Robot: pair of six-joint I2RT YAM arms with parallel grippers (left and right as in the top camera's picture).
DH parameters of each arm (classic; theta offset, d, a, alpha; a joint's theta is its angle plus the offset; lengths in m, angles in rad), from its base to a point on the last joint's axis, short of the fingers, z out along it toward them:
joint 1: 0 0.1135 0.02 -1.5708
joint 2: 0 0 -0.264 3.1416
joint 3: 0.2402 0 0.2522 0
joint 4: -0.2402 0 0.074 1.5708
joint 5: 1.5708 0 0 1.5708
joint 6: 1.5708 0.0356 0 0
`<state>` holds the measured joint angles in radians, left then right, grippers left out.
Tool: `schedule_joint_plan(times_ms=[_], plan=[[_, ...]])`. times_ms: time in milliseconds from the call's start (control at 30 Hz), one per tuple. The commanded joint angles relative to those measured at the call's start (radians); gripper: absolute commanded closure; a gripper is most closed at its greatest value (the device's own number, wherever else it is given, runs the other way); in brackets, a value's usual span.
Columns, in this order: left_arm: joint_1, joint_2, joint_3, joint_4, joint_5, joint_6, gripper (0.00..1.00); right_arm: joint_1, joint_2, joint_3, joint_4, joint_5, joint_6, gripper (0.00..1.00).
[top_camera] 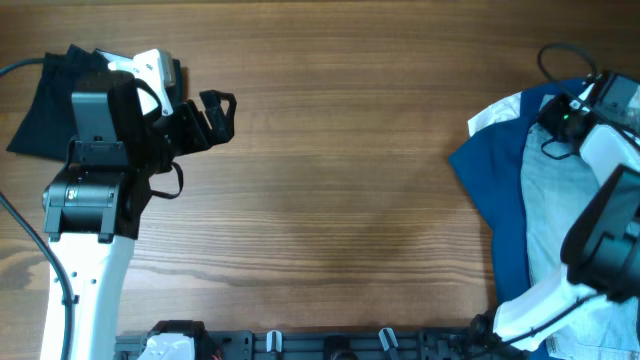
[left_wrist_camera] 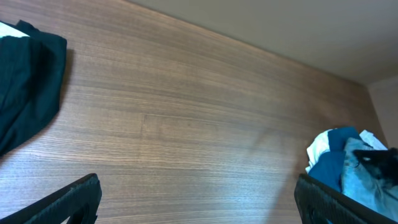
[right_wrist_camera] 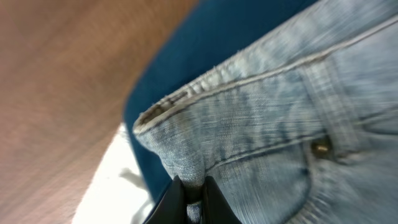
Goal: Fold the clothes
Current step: 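Reach the right gripper to the denim shorts waistband and grasp it, then drag the shorts left to the table center with the right gripper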
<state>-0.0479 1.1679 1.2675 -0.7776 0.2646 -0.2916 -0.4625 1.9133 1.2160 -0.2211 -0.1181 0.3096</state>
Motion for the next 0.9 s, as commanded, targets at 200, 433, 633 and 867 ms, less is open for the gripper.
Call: schedule_joint_plan(times_ms=[200,433,633,867], plan=[[0.072,-0.173,0.017,0.158,-0.050,-0.008,0.00,0.140,-0.633,0.030,0.103,-0.475,0.019,0.96],[0.081,-0.270,0.017,0.161,-0.137,-0.004,0.00,1.067,-0.552,0.029,-0.043,-0.386,-0.044,0.61],[0.063,-0.221,0.017,0.150,-0.131,-0.004,0.00,1.040,-0.571,0.030,-0.089,-0.028,0.043,0.23],[-0.120,0.191,0.017,0.119,-0.187,0.083,0.00,0.616,-0.702,0.030,-0.436,-0.039,0.112,0.23]])
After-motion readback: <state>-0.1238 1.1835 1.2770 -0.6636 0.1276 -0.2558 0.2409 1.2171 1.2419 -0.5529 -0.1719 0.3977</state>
